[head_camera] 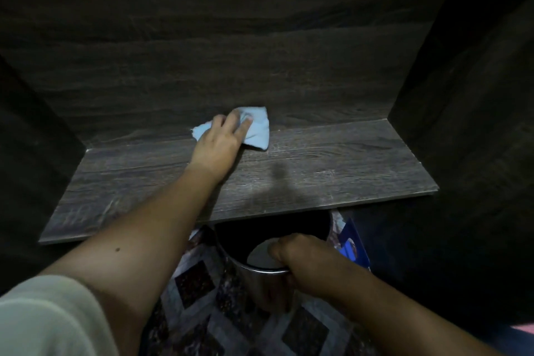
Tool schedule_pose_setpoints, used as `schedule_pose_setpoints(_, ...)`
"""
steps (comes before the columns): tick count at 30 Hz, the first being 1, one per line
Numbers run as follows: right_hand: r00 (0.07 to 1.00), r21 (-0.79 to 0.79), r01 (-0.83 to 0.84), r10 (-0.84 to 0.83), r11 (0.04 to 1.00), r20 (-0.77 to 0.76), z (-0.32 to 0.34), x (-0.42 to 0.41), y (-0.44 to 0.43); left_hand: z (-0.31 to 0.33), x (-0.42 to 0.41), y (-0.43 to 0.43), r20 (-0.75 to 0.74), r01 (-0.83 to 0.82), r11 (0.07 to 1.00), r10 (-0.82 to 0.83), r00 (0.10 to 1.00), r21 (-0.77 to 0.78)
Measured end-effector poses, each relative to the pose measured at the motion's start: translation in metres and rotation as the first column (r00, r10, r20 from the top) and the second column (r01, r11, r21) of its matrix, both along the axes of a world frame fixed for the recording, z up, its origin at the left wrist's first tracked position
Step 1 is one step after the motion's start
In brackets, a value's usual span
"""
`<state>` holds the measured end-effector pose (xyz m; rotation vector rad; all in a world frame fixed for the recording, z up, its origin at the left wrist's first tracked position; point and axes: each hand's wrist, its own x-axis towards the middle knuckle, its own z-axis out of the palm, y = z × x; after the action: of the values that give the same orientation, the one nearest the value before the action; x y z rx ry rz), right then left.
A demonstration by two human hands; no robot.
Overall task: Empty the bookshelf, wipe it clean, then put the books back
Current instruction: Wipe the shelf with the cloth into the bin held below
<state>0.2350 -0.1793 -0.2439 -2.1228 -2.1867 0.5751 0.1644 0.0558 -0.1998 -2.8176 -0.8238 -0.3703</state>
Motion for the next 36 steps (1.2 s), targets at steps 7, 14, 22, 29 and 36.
schedule_pose_setpoints(7, 0.998, -0.032, 0.040, -0.042, 0.999, -0.039, -0.005, 0.009, -0.006, -0.008, 0.022, -0.001, -0.167, -0.150, 0.979, 0.126, 0.978, -0.141)
schedule_pose_setpoints(14, 0.996, -0.050, 0.063, -0.066, 0.997, -0.064, -0.005, 0.007, -0.014, 0.007, 0.036, 0.002, -0.320, -0.260, 0.932, 0.173, 0.931, -0.251)
schedule_pose_setpoints(22, 0.995, -0.041, 0.069, -0.072, 0.997, -0.075, -0.003, 0.005, -0.011, 0.020, 0.044, 0.002, -0.393, -0.257, 0.928, 0.137, 0.909, -0.271)
schedule_pose_setpoints(29, 0.997, -0.042, 0.033, -0.036, 0.999, -0.071, -0.002, 0.001, -0.009, 0.011, 0.020, -0.029, -0.348, -0.200, 0.923, 0.079, 0.934, -0.328)
schedule_pose_setpoints(36, 1.000, -0.022, -0.014, 0.014, 1.000, -0.001, 0.005, -0.009, -0.022, 0.014, -0.009, -0.075, -0.365, -0.155, 0.923, 0.017, 0.931, -0.352)
